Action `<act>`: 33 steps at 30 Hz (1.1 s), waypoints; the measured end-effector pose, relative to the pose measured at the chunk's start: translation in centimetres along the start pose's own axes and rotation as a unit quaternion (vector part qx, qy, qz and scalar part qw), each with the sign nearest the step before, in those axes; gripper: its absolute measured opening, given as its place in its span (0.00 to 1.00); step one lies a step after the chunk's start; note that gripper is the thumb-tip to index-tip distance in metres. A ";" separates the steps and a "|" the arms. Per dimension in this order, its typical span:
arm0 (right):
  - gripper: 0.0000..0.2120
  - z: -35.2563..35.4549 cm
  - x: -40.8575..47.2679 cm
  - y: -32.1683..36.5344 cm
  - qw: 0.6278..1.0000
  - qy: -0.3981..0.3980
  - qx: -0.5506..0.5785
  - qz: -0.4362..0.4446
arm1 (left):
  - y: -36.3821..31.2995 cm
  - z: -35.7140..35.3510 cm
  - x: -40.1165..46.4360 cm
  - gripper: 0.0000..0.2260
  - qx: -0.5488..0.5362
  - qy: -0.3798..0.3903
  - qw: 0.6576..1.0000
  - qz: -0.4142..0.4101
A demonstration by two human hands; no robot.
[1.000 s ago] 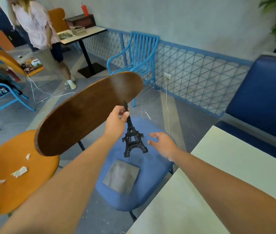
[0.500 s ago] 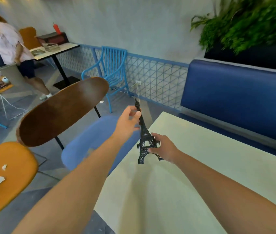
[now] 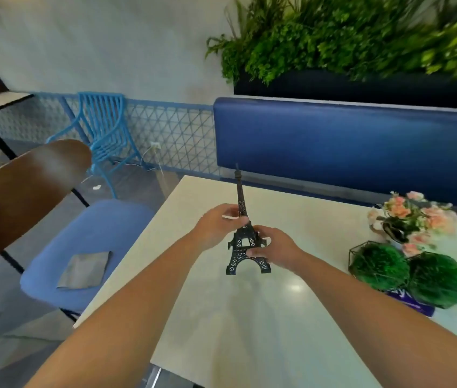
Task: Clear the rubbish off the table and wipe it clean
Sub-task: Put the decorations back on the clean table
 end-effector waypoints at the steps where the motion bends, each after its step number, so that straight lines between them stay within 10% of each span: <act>1: 0.24 0.8 -1.3 -0.6 1.000 -0.011 0.008 -0.010 | 0.1 -1.4 -0.3 0.17 0.006 0.028 1.000 -0.004; 33: 0.18 11.8 -26.4 -14.0 0.930 -0.259 0.070 -0.250 | -7.0 -29.4 -6.9 0.16 0.126 0.247 0.953 -0.125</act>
Point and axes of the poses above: each hand's wrist, its own x-axis towards the middle knuckle, its own z-axis out of the back of the hand, y = z × x, the point moved 2 cm from there along x, towards the middle knuckle, and after that the axes turned 10 degrees about z, right-handed, at the moved point
